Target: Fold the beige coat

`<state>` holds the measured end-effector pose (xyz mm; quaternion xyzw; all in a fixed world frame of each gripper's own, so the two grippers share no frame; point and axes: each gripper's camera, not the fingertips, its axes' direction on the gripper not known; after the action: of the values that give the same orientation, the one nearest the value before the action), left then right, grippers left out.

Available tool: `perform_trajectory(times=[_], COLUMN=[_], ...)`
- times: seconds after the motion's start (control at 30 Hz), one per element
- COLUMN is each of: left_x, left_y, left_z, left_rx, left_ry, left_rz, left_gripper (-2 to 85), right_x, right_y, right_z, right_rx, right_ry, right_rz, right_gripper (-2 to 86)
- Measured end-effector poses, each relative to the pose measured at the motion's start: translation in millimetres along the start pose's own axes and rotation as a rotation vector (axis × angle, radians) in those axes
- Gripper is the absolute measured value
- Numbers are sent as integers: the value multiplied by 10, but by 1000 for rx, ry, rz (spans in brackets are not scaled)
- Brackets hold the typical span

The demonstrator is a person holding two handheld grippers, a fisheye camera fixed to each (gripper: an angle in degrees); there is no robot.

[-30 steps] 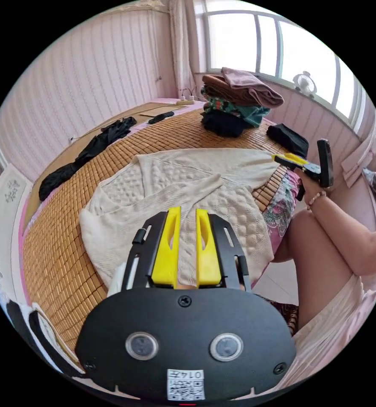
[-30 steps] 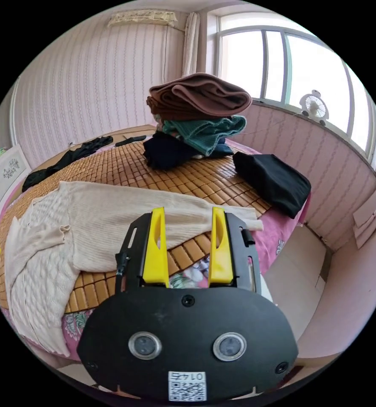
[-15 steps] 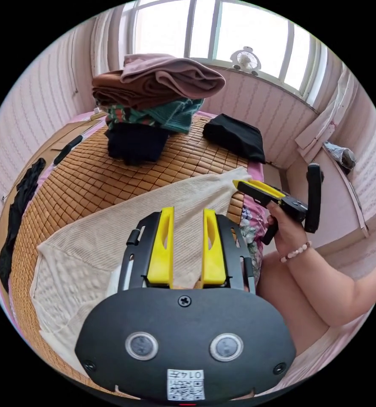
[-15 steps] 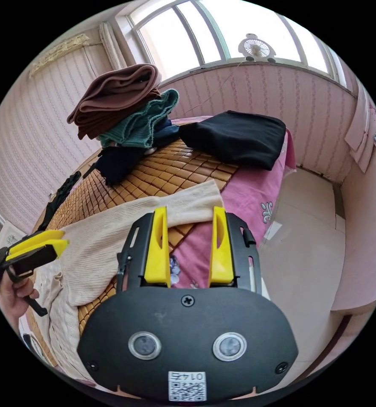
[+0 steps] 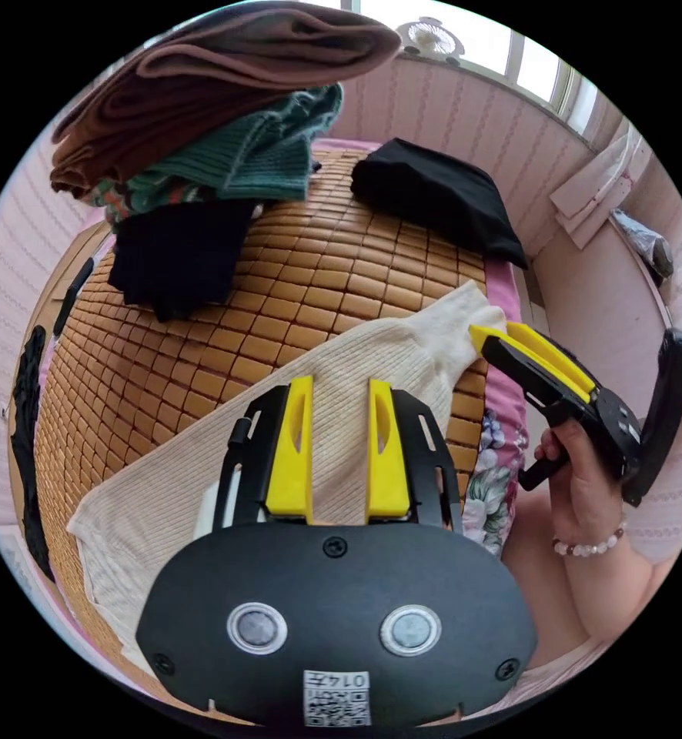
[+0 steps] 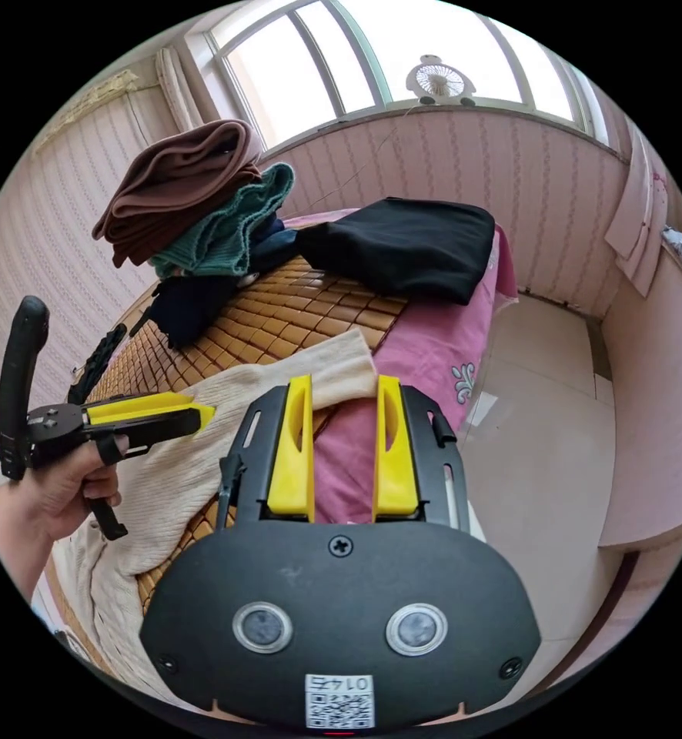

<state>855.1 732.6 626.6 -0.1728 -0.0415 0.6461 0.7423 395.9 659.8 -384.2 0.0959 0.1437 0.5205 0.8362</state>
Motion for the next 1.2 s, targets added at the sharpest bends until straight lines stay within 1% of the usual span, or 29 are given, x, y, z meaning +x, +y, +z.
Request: perform_trajectory(times=[0.13,0.27,0.5,0.6,0.7,0.93,1.03,1.1,1.13,1.2], left_x=[-53,-70,-249,-291,-383,-975,-1258,-1471,-1638,-1913], left_y=[37,72,228,318,440,868,1187,1456,1676,2079], left_z=[90,118,41,-67,-230,-1053,-1542,-1906,-2179,-2630], left_rx=[4,6,28,46,69,189,237,270,296,344], left_ry=[-3,45,63,4,-8,72,69,59,55,39], left_rz=[-31,-7,-51,-43,-53,-153,-173,-199,-222,-262], left_gripper=[91,27,3,0,-1,-3,-3,-3,-2,-1], right_x=[42,178,348,345,346,159,-27,-292,-384,-885], right_y=[-31,-39,74,160,260,556,779,882,905,1049], right_z=[10,-23,-163,-228,-418,-875,-1151,-1503,-1618,-2078], right_rx=[-17,-17,-3,11,104,227,301,326,332,340], right_ry=[-37,-61,-129,-176,-257,-413,-539,-724,-783,-1007], right_rz=[-17,42,62,54,42,-62,-123,-192,-216,-321], right_gripper=[95,77,29,23,20,17,17,18,18,19])
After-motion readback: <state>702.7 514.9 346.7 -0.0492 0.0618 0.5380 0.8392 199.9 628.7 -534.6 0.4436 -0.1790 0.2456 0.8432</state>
